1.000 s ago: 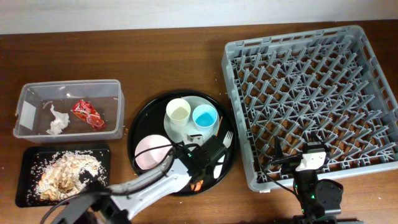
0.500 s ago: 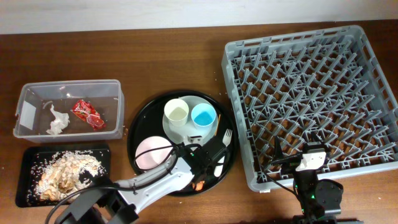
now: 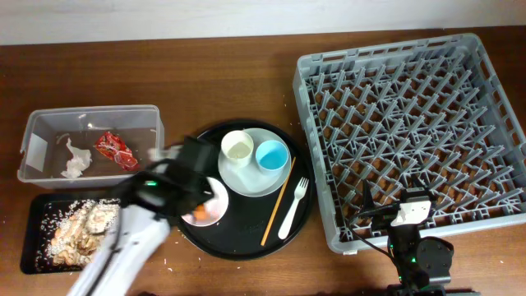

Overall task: Sort waste into correct bins and load items into the dishwasher rack
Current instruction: 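Grasp the orange carrot on the serving tray with the left gripper, then drop the carrot onto the black scrap tray with the left gripper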

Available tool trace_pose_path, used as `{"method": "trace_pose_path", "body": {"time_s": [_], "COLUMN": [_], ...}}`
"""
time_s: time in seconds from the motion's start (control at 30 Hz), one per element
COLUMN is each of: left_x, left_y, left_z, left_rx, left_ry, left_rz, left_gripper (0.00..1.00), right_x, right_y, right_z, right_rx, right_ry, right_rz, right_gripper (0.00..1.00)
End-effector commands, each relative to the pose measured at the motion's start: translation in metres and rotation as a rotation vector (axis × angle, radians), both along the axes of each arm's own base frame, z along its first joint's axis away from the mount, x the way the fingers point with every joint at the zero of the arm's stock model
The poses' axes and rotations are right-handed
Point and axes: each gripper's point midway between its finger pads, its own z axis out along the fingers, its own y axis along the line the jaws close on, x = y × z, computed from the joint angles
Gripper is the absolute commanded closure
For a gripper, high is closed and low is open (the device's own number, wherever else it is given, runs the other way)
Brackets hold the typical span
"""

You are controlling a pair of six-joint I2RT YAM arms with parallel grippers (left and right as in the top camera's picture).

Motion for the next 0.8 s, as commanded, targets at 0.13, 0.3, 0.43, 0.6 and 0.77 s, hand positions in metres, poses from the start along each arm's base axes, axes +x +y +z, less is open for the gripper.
{"method": "trace_pose_path", "body": {"time_s": [0.13,0.3,0.43,0.6,0.77], "left_x": [-0.002,-0.027,-0.034,-0.038,-0.038], "left_y": [0.151,0.205,0.231,0.231,0.231], "left_z": [0.017,-0.001,-0.034,-0.063,-0.069], "left_rx": [0.101,0.119,0.072,0.014,0.013], "left_ry": [-0.049,-0.031,-0.08,-0.098,-0.094], "left_rz": [0.465,0.686,0.81,0.834,0.834], "left_gripper": [0.88,0.89,0.88,0.81,0.66], "right_x": [0.0,0.0,0.0,0.0,0.0], "right_y": [0.001,0.001,0.001,0.001,0.001], "right_z": [-0.002,-0.002,-0.002,-0.002,-0.002], "right_rx": [0.005,0.005,0.006,0.005,0.005], "right_ry": [0.005,0.005,0.005,0.005,0.005], "right_rz": [0.0,0.0,0.0,0.0,0.0], "right_gripper": [0.01,0.01,0.01,0.01,0.01]}}
